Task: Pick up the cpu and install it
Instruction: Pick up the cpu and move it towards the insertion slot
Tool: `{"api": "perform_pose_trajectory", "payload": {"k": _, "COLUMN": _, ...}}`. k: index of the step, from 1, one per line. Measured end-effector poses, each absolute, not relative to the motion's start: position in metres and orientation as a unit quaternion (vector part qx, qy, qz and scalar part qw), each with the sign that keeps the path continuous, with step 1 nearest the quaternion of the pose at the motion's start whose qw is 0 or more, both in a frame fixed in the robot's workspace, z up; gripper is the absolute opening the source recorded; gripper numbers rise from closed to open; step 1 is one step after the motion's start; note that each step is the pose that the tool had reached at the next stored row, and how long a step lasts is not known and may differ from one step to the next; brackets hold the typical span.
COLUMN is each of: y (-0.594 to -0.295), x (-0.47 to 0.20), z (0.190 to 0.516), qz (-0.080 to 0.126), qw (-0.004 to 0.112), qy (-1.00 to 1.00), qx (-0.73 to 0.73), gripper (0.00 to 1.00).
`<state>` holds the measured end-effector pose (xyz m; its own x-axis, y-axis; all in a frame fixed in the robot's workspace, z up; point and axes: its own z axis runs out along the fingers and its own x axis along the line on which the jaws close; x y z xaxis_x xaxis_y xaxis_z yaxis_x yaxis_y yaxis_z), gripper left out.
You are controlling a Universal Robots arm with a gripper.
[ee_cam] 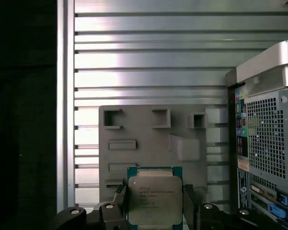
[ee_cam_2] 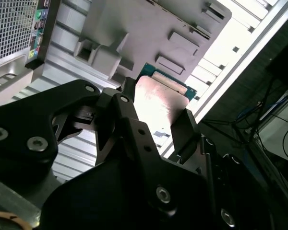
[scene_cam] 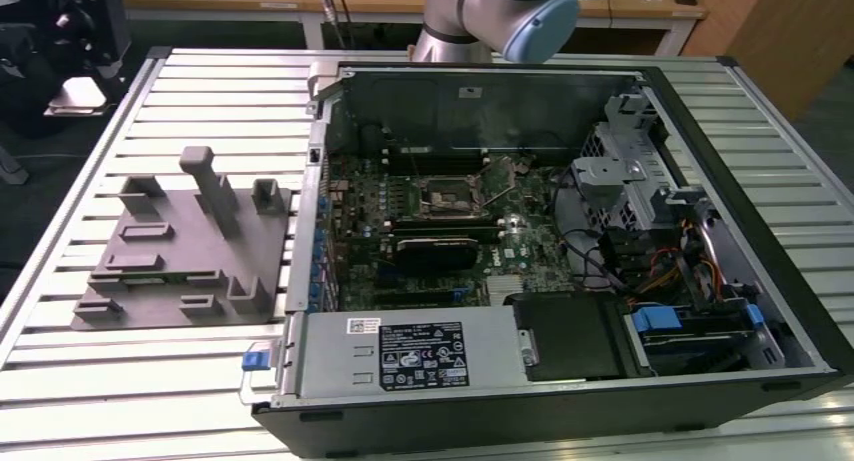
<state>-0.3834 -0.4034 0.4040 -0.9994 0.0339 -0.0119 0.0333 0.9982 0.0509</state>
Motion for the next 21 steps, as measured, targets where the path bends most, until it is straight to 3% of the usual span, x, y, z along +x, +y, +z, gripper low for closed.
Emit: {"api": "perform_pose_trajectory", "payload": {"k": 21, "y": -0.403, "x": -0.319, "z": 0.404, "qz": 0.025, "qw": 0.005, "qy": 1.0, "qx": 0.017, "gripper": 0.54}}
